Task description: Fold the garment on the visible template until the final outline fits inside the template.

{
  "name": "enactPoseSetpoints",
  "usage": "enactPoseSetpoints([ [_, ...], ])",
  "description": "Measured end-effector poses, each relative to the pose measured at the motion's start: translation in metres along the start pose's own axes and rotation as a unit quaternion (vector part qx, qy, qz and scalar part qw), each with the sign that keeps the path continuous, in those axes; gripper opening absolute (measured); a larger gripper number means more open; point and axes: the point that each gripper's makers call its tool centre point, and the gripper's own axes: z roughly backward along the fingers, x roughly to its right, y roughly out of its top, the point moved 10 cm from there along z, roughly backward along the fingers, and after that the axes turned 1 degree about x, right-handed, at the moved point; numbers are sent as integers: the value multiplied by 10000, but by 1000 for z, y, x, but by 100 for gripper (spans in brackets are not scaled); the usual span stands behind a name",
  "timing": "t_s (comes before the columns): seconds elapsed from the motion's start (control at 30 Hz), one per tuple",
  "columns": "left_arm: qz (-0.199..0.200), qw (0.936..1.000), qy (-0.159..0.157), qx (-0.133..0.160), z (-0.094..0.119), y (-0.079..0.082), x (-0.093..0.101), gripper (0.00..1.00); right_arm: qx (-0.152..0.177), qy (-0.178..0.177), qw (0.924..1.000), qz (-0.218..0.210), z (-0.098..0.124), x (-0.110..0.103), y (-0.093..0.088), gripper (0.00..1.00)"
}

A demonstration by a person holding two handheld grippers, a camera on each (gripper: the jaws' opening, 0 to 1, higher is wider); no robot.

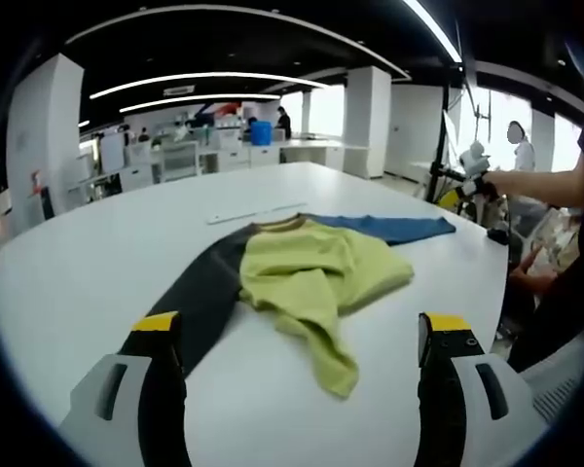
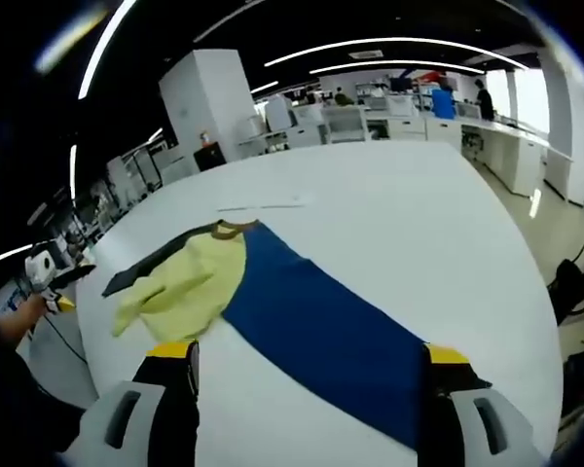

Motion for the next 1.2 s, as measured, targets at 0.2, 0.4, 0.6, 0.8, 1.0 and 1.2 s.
enactPoseSetpoints([
  [0.2,-79,9998,-150,40,-9,3,7,95,94,439,9986,283,-1,-23,2,99],
  [0.4,-201,9990,-391,-7,-21,1,16,89,141,824,9942,679,0,-50,-3,99],
  [0.6,-348,9977,-572,-74,-39,2,26,82,426,1100,9891,884,4,-72,-3,99],
  [0.8,-442,9963,-729,-90,-56,4,37,77,624,1352,9840,975,11,-94,-6,99],
  [1.0,-641,9941,-864,-105,-76,6,50,68,584,1397,9816,1165,11,-108,-16,99],
  [1.2,-808,9910,-1061,-136,-94,5,60,60,497,1415,9808,1244,9,-119,-26,99],
])
